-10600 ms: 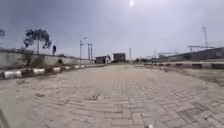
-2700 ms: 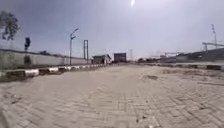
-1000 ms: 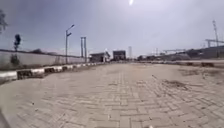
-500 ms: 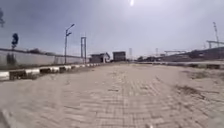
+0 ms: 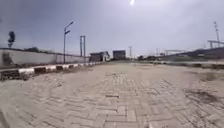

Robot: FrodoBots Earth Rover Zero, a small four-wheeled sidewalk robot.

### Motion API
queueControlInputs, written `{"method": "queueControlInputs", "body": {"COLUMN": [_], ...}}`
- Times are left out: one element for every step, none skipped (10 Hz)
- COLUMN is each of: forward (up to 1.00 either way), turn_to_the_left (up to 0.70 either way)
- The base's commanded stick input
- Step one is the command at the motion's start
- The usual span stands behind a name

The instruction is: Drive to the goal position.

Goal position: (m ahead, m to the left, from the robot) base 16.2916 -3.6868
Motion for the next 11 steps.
{"method": "queueControlInputs", "body": {"forward": [1.00, 1.00, 1.00, 1.00, 1.00, 1.00, 1.00, 1.00, 1.00, 1.00, 1.00], "turn_to_the_left": [0.00, 0.00, 0.00, 0.00, 0.00, 0.00, 0.00, 0.00, 0.00, 0.00, 0.00]}}
